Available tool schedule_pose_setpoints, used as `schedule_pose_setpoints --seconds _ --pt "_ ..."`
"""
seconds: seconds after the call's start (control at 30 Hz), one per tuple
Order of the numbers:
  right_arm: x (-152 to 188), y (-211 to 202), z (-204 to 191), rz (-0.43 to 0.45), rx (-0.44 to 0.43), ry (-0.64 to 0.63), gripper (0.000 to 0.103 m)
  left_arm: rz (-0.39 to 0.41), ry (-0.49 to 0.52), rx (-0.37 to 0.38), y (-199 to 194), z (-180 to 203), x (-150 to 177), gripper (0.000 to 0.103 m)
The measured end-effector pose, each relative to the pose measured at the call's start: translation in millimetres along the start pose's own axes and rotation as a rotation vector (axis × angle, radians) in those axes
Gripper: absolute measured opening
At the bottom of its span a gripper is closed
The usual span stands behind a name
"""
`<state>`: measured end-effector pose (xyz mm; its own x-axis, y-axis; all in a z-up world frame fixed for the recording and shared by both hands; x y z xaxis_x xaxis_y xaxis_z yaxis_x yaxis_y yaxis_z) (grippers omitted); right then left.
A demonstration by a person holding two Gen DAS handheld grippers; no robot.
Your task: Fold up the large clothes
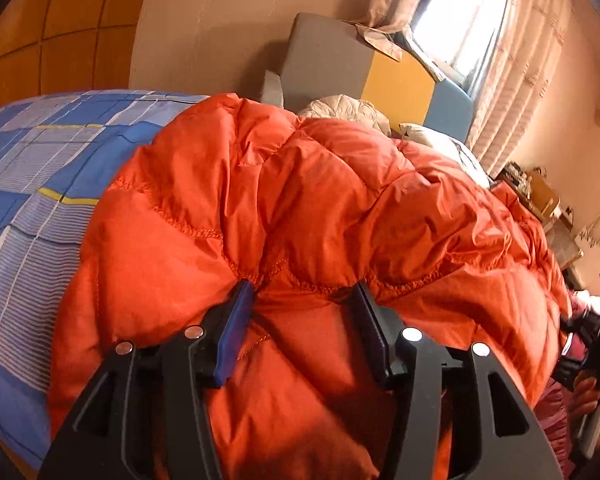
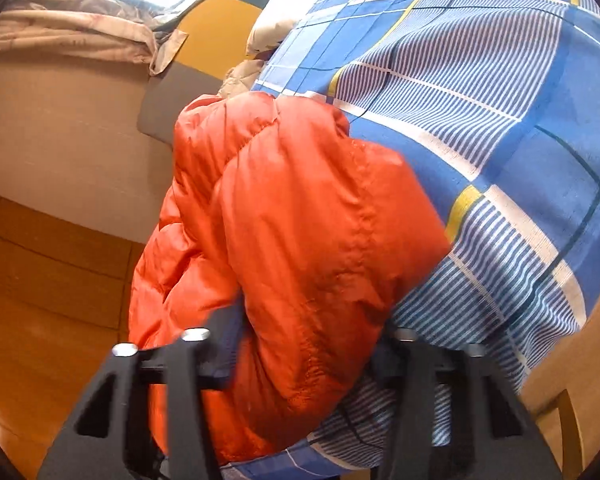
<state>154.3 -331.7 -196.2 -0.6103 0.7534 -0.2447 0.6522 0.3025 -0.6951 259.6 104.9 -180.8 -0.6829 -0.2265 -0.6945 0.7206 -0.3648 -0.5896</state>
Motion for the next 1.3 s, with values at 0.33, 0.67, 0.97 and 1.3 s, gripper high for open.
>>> schedule_pose_setpoints --seconds 0.33,0.67,0.97,1.3 --pt "-2 -5 -9 0.005 0.051 -0.097 0.03 0.071 0.033 0.059 -46 34 0 0.053" --pt "-2 -2 -9 -0.006 0.06 -0.116 0.031 0.075 0.092 0.149 -12 106 -23 0.052" --pt "-1 0 -4 -0.018 0.06 -0.133 0.032 -0.041 0.157 0.037 52 95 -2 0.053" --pt "-1 1 -3 -0.021 0.078 -0.156 0.039 -0.074 0.124 0.051 57 88 -2 0.051"
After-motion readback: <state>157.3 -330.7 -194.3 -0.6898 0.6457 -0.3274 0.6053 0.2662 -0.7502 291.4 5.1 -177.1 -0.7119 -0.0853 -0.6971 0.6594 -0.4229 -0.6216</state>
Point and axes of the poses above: each gripper's, at about its wrist camera, not at the fingertips, and y roughly the way its jaws point, z to its right, x to its underside, the point moved 3 cm from there along y, roughly the way its jaws point, and after that the axes turned 8 degrees about x, right-handed, at the moved point
